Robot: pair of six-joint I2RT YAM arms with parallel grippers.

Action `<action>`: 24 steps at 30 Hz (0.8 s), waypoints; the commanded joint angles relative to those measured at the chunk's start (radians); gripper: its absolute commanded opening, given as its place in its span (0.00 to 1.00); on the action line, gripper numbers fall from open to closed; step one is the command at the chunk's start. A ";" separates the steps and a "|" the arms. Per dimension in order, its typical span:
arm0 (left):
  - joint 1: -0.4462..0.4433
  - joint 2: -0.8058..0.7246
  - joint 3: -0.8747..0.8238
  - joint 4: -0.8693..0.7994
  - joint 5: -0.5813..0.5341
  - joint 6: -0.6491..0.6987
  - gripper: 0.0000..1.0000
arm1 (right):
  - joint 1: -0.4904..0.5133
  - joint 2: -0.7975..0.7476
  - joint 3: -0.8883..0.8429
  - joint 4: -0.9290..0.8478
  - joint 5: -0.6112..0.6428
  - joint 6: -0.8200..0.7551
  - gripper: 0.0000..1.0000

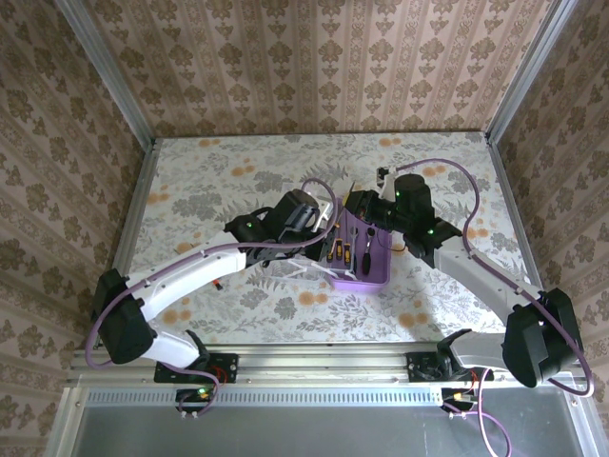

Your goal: Pack the tool kit

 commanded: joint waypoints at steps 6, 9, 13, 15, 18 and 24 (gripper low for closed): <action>-0.010 0.001 -0.003 0.018 0.015 0.001 0.10 | 0.007 0.004 0.036 -0.020 0.012 -0.013 0.07; -0.009 -0.001 -0.014 0.031 0.015 -0.007 0.40 | 0.007 0.008 0.051 -0.058 0.022 -0.035 0.06; -0.001 -0.022 -0.021 0.032 0.024 -0.010 0.74 | 0.004 0.002 0.052 -0.110 0.060 -0.089 0.05; 0.007 -0.060 -0.033 0.033 0.012 -0.007 0.80 | -0.005 -0.001 0.064 -0.148 0.079 -0.129 0.05; 0.034 -0.144 -0.072 0.020 -0.048 -0.014 0.92 | -0.016 0.022 0.108 -0.242 0.097 -0.213 0.06; 0.136 -0.321 -0.190 0.003 -0.083 -0.056 0.97 | -0.023 0.107 0.174 -0.345 0.101 -0.319 0.06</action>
